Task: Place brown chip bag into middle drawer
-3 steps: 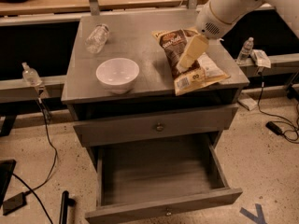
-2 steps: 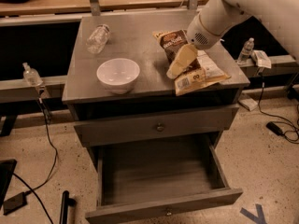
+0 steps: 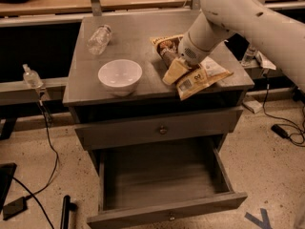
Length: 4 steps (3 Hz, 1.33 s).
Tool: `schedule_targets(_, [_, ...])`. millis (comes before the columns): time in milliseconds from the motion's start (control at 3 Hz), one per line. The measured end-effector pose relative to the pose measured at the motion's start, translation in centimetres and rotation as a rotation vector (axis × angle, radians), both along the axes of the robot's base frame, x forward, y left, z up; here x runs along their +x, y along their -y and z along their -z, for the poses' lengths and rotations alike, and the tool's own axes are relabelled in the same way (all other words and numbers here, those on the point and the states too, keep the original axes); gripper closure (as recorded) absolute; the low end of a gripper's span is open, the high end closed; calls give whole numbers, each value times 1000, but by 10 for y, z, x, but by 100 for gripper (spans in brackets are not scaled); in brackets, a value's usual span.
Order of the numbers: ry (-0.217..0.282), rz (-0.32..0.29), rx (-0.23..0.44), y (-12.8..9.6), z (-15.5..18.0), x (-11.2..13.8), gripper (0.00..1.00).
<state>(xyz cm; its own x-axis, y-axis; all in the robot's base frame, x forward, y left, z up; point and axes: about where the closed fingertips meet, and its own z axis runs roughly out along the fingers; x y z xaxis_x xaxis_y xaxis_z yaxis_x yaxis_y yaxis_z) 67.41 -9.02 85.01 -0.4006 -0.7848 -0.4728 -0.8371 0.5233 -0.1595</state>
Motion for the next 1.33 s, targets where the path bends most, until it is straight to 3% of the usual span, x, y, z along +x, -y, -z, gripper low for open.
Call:
schedule_targets(667, [-5, 9, -4, 1, 2, -1, 83])
schedule_targets(1000, [-5, 9, -3, 1, 2, -1, 100])
schedule_targets(1333, [-4, 8, -2, 1, 1, -1, 100])
